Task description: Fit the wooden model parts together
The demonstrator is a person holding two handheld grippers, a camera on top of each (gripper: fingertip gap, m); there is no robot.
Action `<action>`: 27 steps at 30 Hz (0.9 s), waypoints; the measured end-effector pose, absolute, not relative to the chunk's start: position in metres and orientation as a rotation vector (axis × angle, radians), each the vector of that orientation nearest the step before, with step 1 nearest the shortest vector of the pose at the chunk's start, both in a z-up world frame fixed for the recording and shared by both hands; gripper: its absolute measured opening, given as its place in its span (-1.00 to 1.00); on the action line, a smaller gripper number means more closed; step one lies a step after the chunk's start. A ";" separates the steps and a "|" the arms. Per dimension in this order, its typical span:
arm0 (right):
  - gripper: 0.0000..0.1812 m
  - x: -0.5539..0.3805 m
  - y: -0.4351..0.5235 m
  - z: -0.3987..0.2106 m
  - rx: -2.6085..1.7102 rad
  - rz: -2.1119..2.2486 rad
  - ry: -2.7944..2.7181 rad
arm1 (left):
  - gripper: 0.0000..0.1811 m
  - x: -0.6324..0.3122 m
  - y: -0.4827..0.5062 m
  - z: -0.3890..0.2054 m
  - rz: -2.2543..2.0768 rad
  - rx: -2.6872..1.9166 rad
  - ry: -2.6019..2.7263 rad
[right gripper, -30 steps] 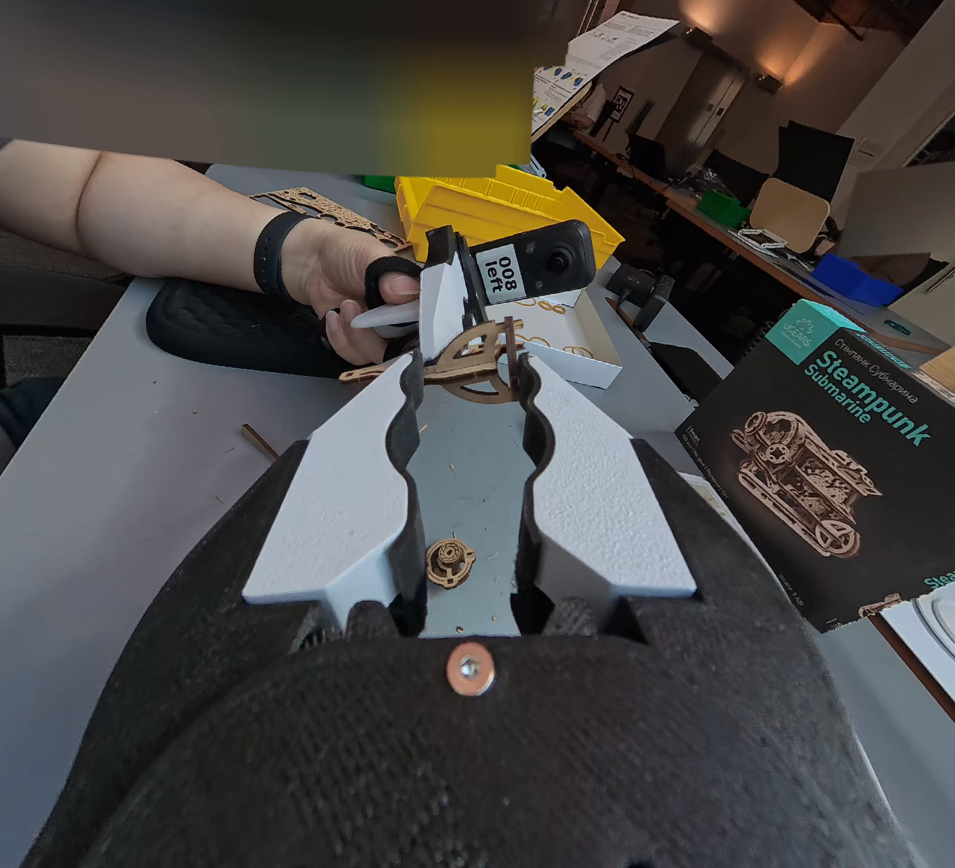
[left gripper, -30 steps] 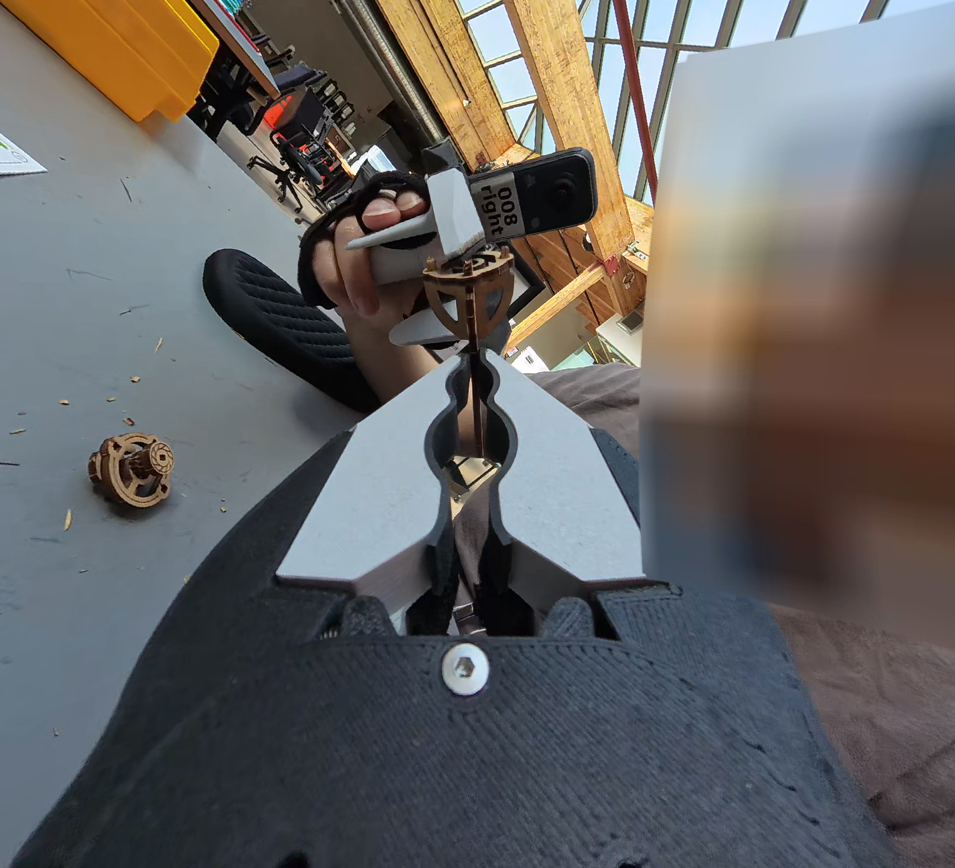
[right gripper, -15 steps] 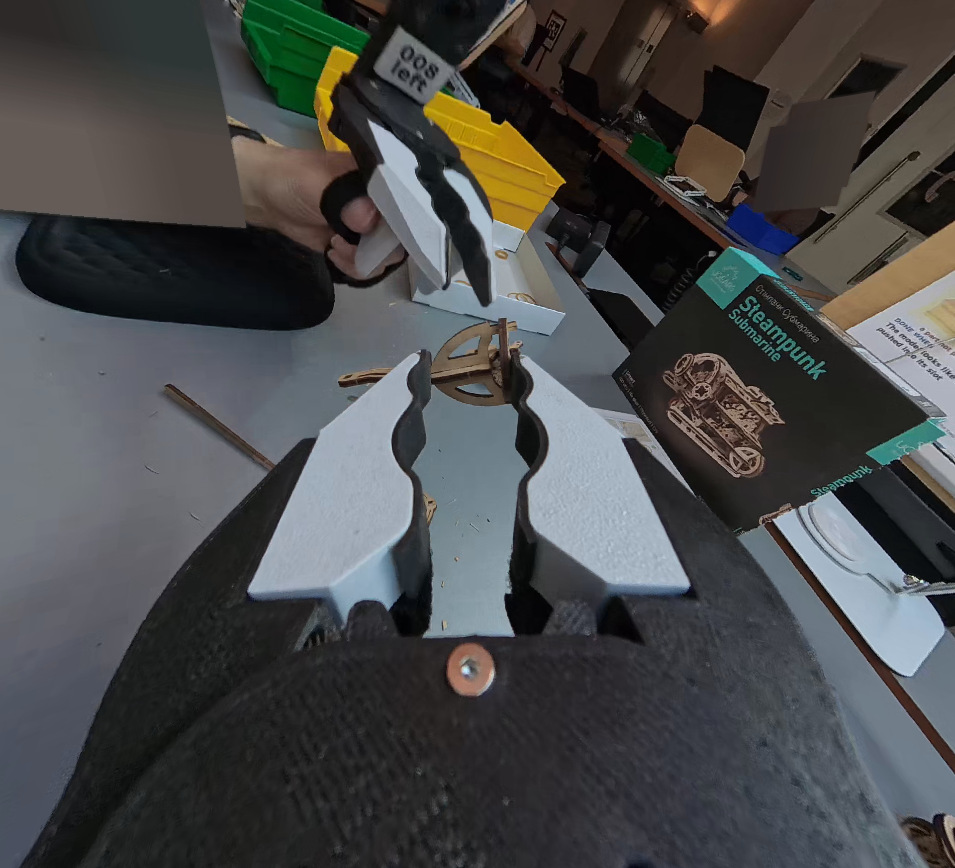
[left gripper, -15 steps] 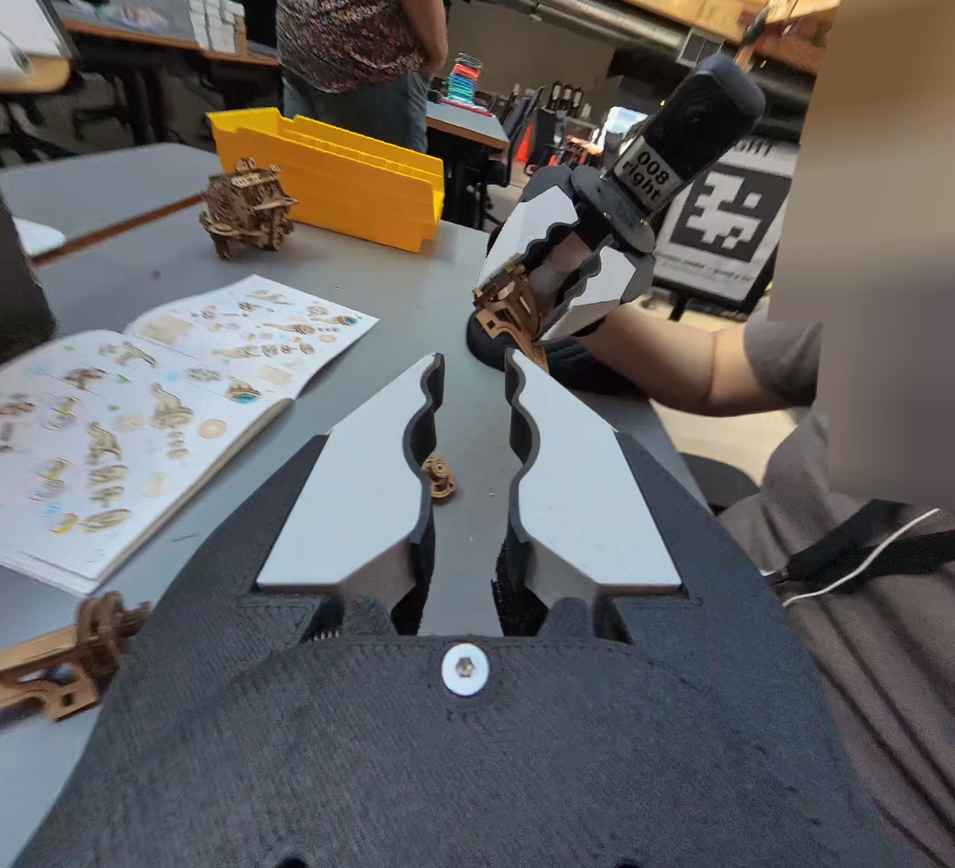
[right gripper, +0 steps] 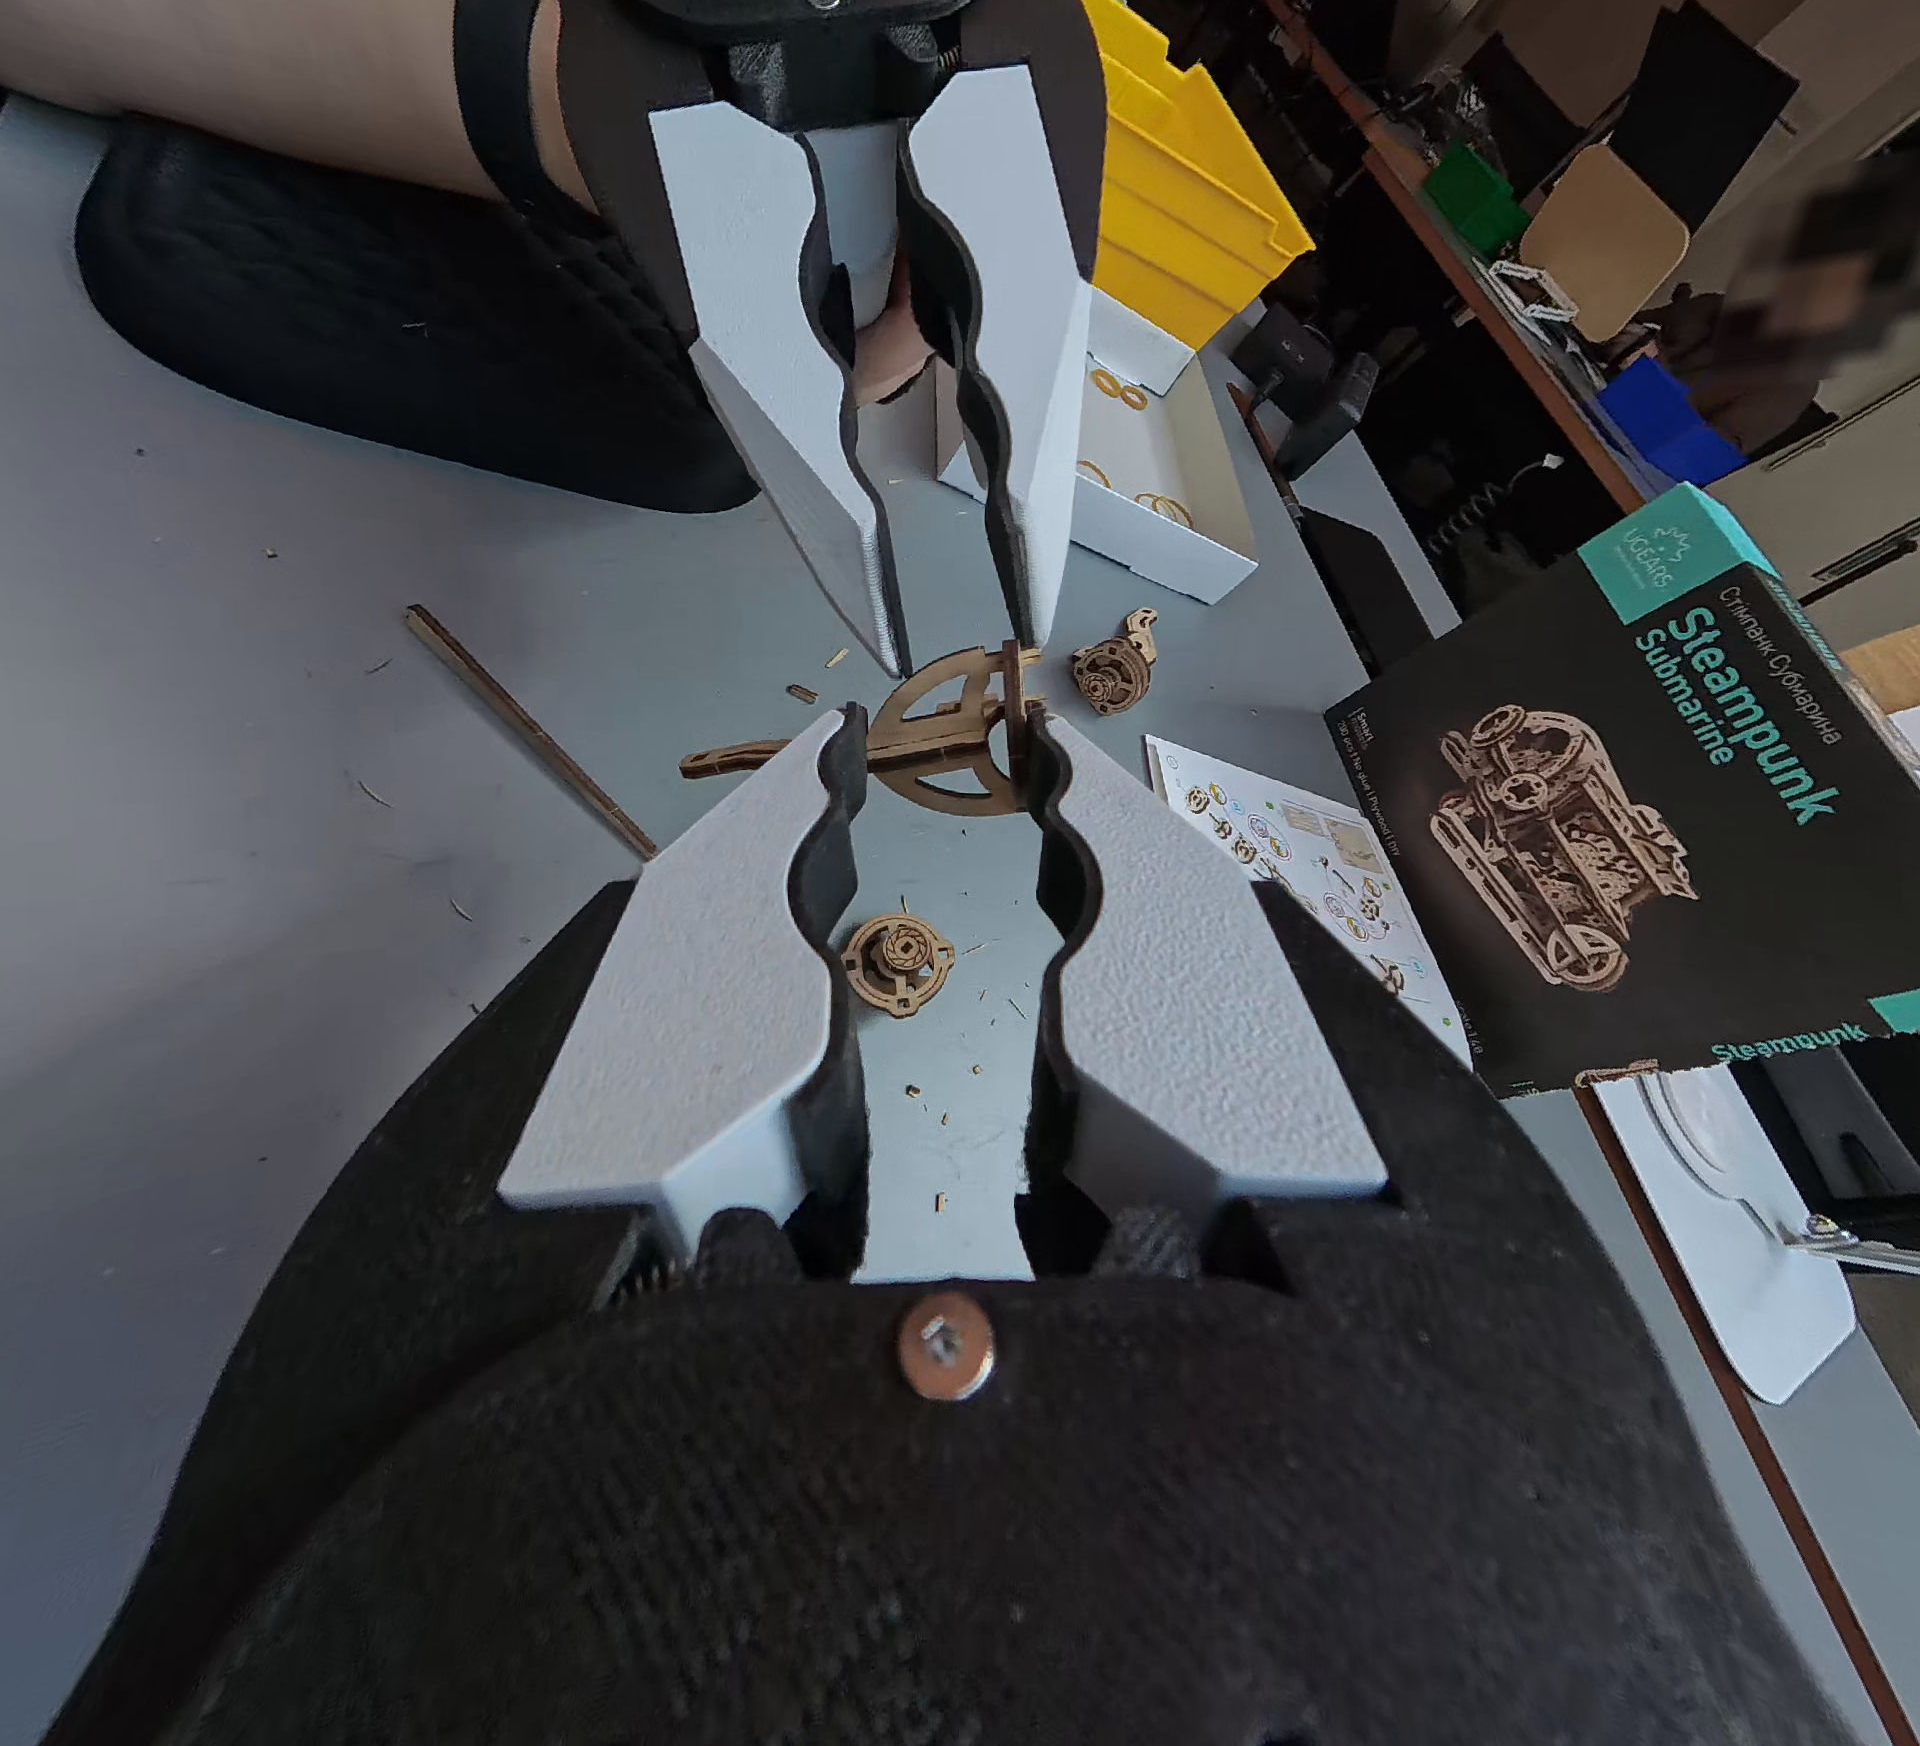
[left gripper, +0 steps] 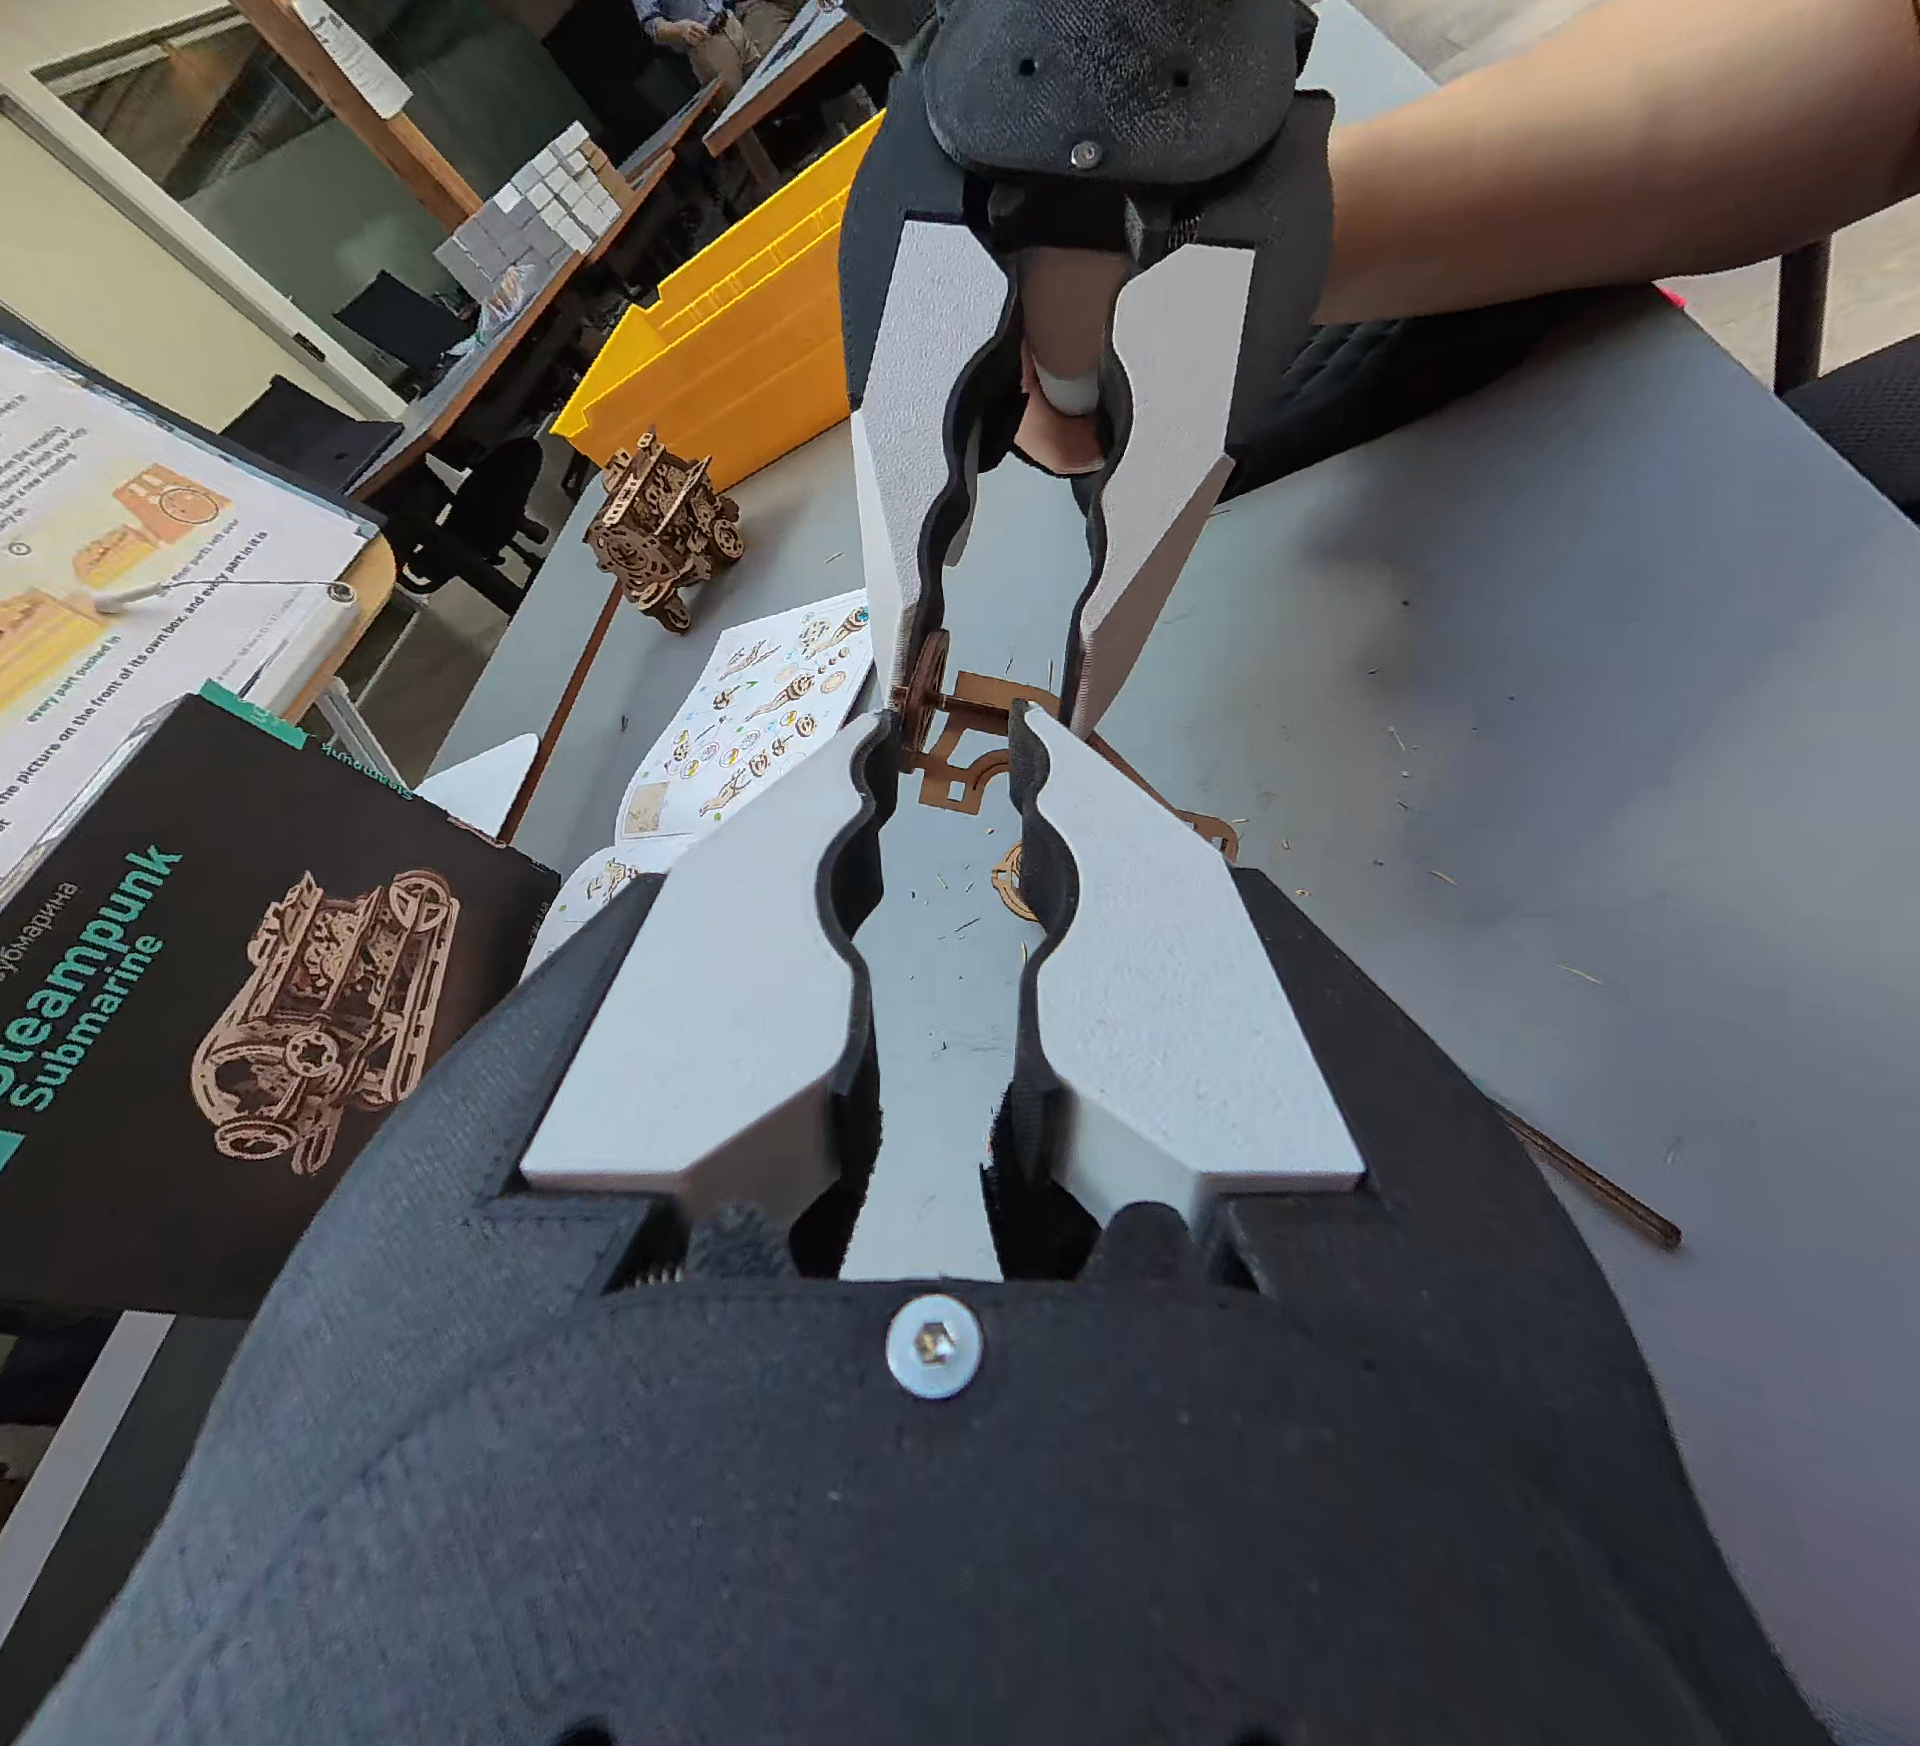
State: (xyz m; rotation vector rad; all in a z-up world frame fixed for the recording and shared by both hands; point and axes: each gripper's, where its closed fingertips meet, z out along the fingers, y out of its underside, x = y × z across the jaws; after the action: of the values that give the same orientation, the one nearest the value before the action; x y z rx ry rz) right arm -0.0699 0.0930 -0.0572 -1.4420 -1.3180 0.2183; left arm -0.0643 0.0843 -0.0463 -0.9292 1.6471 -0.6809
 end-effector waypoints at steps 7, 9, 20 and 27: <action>-0.68 -0.071 0.090 -0.062 -1.443 0.224 -1.348 | -0.81 -0.064 0.081 -0.051 -0.685 -0.928 1.679; -0.68 -0.071 0.091 -0.063 -1.443 0.214 -1.348 | -0.81 -0.064 0.081 -0.051 -0.673 -0.924 1.679; -0.71 -0.072 0.091 -0.063 -1.460 0.219 -1.338 | -0.86 -0.063 0.080 -0.051 -0.646 -0.903 1.682; -0.70 -0.071 0.095 -0.067 -1.478 0.202 -1.335 | -0.86 -0.062 0.084 -0.054 -0.639 -0.919 1.678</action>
State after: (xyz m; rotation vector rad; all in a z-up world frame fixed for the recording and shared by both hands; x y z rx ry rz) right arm -0.0705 0.0950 -0.0668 -1.4779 -1.3351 0.2018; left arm -0.0623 0.0842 -0.0542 -0.9191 1.6780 -0.6388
